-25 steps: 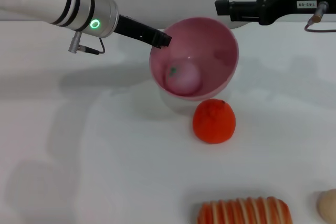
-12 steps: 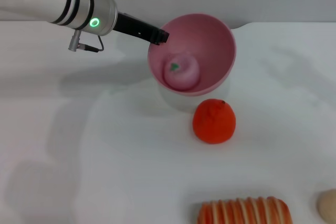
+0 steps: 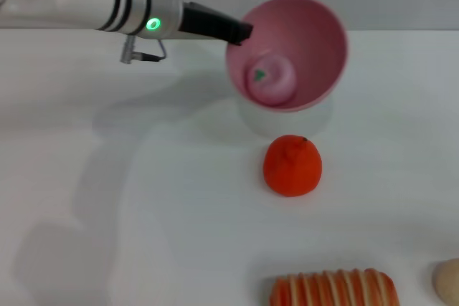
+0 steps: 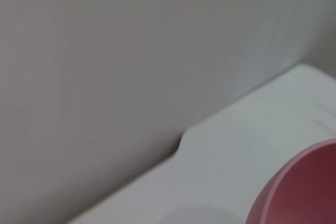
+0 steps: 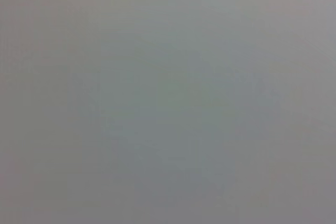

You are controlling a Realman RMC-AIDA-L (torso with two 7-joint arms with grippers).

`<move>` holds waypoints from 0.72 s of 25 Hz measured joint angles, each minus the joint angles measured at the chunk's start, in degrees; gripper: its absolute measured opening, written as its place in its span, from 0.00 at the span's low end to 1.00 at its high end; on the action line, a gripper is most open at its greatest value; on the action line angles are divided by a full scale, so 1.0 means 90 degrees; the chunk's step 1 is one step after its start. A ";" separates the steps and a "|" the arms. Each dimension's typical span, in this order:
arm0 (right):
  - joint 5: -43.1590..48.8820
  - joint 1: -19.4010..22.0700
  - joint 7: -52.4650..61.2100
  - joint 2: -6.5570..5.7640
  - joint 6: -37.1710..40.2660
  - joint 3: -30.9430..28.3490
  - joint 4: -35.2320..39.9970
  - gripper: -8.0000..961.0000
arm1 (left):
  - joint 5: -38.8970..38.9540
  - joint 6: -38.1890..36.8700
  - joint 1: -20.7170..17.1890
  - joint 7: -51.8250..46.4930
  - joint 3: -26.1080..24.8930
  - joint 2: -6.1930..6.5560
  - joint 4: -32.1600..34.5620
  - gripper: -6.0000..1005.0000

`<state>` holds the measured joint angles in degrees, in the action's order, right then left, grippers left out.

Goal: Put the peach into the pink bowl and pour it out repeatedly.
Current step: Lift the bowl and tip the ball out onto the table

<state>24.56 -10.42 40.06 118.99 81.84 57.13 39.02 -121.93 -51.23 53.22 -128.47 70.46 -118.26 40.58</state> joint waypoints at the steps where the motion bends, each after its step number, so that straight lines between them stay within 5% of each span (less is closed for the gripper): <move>1: -0.0295 -0.0002 -0.0122 -0.0004 -0.0004 -0.0105 -0.0286 0.57 | 0.0282 0.0179 -0.0016 0.0094 0.0165 -0.0013 -0.0029 0.04; 6: -0.0686 -0.0004 -0.0579 -0.0038 0.0038 -0.0670 -0.1055 0.56 | 0.0799 0.0507 -0.0083 0.0242 0.0502 -0.0022 -0.0063 0.04; 10: -0.0670 0.0054 -0.0670 -0.0055 0.0038 -0.0908 -0.1176 0.56 | 0.3056 0.1702 -0.0486 0.1234 0.1911 -0.0036 -0.0027 0.04; 18: -0.0673 0.0072 -0.0631 -0.0213 0.0054 -0.1042 -0.1151 0.56 | 0.5800 0.2008 -0.0958 0.3623 0.2790 -0.0070 0.0093 0.04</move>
<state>18.50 -9.77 34.38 117.08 82.33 47.75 28.66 -69.73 -33.16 44.60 -95.86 95.57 -118.90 41.42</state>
